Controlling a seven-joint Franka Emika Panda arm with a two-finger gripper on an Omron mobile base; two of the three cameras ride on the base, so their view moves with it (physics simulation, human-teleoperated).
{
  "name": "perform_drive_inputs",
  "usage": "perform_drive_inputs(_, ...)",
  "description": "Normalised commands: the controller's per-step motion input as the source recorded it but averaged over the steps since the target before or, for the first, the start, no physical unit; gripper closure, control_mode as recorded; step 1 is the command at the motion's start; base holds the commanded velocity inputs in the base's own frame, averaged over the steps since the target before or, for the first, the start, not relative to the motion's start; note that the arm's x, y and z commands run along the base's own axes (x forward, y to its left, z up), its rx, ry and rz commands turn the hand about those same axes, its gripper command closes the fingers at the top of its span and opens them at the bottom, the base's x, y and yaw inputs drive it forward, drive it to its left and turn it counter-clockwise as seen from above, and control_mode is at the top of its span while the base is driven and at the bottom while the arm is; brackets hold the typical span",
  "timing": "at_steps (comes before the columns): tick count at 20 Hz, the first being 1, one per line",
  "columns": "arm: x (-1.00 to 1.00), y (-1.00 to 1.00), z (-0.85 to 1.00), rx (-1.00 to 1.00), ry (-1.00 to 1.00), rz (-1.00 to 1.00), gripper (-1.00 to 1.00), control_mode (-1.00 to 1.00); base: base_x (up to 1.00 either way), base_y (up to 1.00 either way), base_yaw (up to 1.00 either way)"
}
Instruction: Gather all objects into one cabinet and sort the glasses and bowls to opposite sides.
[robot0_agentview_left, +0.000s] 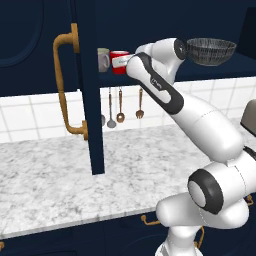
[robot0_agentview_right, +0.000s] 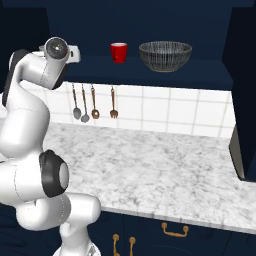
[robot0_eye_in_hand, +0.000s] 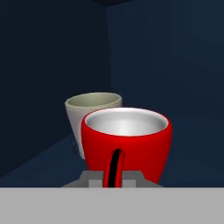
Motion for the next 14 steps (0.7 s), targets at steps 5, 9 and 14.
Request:
perform_drive_inputs(5,-0.30,0.23,0.00,0.00,-0.01,0.00,1.00,-1.00,0.00,0.00,0.00)
perform_drive_inputs(9,-0.05,0.19,0.00,0.00,-0.01,0.00,1.00,-1.00,0.00,0.00,0.00)
perform_drive_inputs(14,0.00,0.24,0.00,0.00,0.00,0.00,1.00,-1.00,0.00,0.00,0.00)
